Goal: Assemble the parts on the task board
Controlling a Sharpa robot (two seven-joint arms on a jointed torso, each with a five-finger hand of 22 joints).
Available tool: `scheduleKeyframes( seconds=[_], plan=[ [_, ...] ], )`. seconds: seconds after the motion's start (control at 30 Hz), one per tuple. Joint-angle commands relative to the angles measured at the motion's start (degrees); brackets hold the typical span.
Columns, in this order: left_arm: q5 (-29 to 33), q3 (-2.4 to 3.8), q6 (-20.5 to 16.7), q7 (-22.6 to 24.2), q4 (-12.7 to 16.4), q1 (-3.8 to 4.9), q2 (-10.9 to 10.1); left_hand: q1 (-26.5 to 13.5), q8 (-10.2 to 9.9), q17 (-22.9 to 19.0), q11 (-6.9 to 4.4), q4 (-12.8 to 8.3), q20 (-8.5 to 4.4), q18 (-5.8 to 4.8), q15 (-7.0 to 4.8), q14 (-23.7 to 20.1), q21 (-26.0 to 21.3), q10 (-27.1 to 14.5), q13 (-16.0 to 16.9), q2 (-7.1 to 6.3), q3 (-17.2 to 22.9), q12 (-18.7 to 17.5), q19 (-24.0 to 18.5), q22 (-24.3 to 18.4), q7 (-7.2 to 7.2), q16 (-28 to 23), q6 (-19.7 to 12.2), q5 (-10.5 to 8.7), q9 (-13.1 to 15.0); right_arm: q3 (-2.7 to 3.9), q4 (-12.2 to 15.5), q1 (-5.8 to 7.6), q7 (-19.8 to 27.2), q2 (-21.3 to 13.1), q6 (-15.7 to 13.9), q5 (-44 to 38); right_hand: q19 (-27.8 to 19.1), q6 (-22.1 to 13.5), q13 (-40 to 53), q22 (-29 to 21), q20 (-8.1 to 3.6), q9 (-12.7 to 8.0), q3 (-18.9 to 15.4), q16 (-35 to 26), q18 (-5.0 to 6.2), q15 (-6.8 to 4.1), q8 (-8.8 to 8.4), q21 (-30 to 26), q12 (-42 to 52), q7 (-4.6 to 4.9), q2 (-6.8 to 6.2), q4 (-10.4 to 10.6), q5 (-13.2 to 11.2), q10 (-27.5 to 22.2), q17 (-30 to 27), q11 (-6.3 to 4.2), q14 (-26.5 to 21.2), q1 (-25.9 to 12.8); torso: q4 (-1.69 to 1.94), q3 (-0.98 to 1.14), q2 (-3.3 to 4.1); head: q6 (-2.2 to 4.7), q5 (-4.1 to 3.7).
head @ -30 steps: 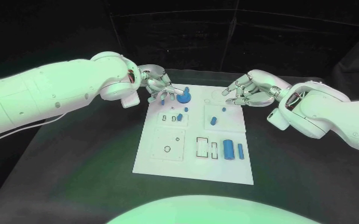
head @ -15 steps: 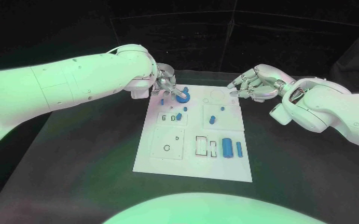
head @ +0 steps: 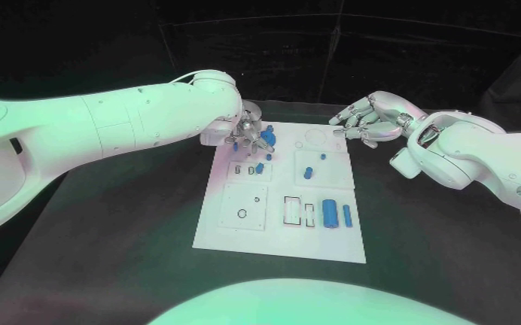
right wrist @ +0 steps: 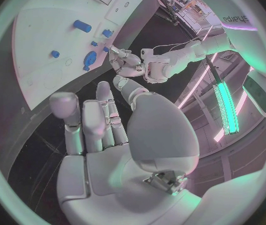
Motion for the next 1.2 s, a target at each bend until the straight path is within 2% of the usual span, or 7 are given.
scheduleKeyframes(
  seconds=[0.03, 0.13, 0.5, 0.83, 0.93, 1.2],
  plan=[
    [-1.1, -0.15, 3.1, -0.9, -0.8, -0.11, 0.8, -0.2, 0.3, 6.9, 0.34, -0.1, 0.02, -1.09, -0.13, 4.3, 0.1, -0.4, -0.3, 0.26, -0.3, -0.3, 0.1, -0.1, 0.22, 0.2, -1.1, -0.17, 0.1, 0.06, -0.2, 0.11, 1.4, 0.2, -2.3, 1.9, -3.4, -0.5, -2.4, -7.2, 0.27, 0.0, 0.3, -4.8, 1.4, 0.22, 0.2, -4.6, -2.3, 0.1, -0.38, 0.4, 0.6, -1.3, -4.8, 0.22, -1.9, 0.0, -0.01, -0.07, 0.1, -0.1, -0.11],
    [-1.5, -0.25, 3.5, -1.0, -1.2, -0.26, 1.4, -0.3, 0.1, 6.9, 0.51, -0.1, 0.1, -1.11, 0.0, 4.3, 0.1, -0.6, -0.4, 0.08, -0.5, -0.3, 0.1, 0.0, 0.45, 0.3, -1.9, -0.17, 0.2, 0.06, -0.3, 0.11, 1.8, 0.4, -3.0, 2.4, -4.1, -0.7, -4.0, -9.6, 0.4, 0.1, 0.4, -6.5, 1.7, 0.31, 0.49, -6.6, -3.3, 0.2, -0.56, 0.7, 0.9, -1.3, -6.3, 0.3, -2.3, 0.1, 0.03, -0.07, 0.13, -0.23, -0.08],
    [-1.8, -0.33, 5.9, -0.9, -0.8, -0.45, 1.9, -2.6, -0.4, 7.3, 0.85, 0.4, 0.36, -1.19, 0.29, 4.3, 0.4, -0.6, -0.2, -1.04, -1.8, -0.2, 0.1, 0.5, 0.79, 0.4, -2.9, -0.21, 0.3, 0.06, -0.9, 0.11, 2.1, 1.0, -3.3, 3.0, -4.0, -1.0, -4.8, -10.2, 0.43, 0.0, 0.3, -6.9, 1.74, 0.35, 0.59, -7.2, -3.6, 0.25, -0.74, 0.9, 1.1, -1.2, -6.5, 0.36, -2.2, -0.1, 0.12, -0.11, 0.17, -0.64, -0.09],
    [-1.8, -0.42, 8.3, -1.2, -1.3, -0.75, 2.4, -0.8, -0.3, 7.3, 0.92, -0.5, 0.48, -1.09, 0.38, 4.3, 0.2, -0.8, -0.3, -0.51, -0.9, -0.3, -0.1, 0.2, 0.85, 0.4, -2.9, -0.16, 0.5, 0.05, -1.4, 0.11, 2.1, 1.6, -2.8, 3.3, -3.8, -1.2, -5.3, -10.5, 0.43, 0.0, 0.4, -7.1, 1.75, 0.34, 0.71, -7.6, -3.7, 0.24, -0.78, 1.0, 1.4, -1.0, -6.6, 0.33, -2.1, 0.1, 0.03, -0.13, 0.17, -0.92, 0.2],
    [-1.8, -0.43, 8.7, -1.2, -1.5, -0.8, 2.5, 0.1, -0.3, 7.2, 0.96, -1.0, 0.54, -1.08, 0.42, 4.3, 0.2, -0.9, -0.3, -0.28, -0.3, -0.2, -0.2, 0.2, 0.88, 0.4, -2.9, -0.14, 0.6, 0.05, -1.5, 0.11, 2.1, 1.6, -2.7, 3.3, -3.8, -1.2, -5.3, -10.5, 0.43, 0.0, 0.4, -7.1, 1.75, 0.34, 0.72, -7.6, -3.7, 0.24, -0.78, 1.0, 1.5, -1.0, -6.6, 0.33, -2.1, 0.1, -0.02, -0.08, 0.14, -1.0, 0.26],
    [-1.8, -0.46, 9.5, -1.3, -1.6, -1.02, 2.6, 1.4, -0.2, 7.3, 0.99, -1.8, 0.63, -1.05, 0.47, 4.2, 0.3, -0.9, -0.3, 0.08, 0.7, -0.2, -0.3, 0.3, 0.9, 0.4, -2.9, -0.12, 0.8, 0.05, -1.6, 0.11, 2.1, 1.8, -2.6, 3.4, -3.7, -1.2, -5.4, -10.6, 0.42, 0.1, 0.4, -7.1, 1.76, 0.34, 0.75, -7.7, -3.7, 0.24, -0.79, 0.9, 1.5, -1.0, -6.6, 0.32, -2.1, 0.2, 0.03, -0.1, 0.21, -1.09, 0.25]
  ],
)
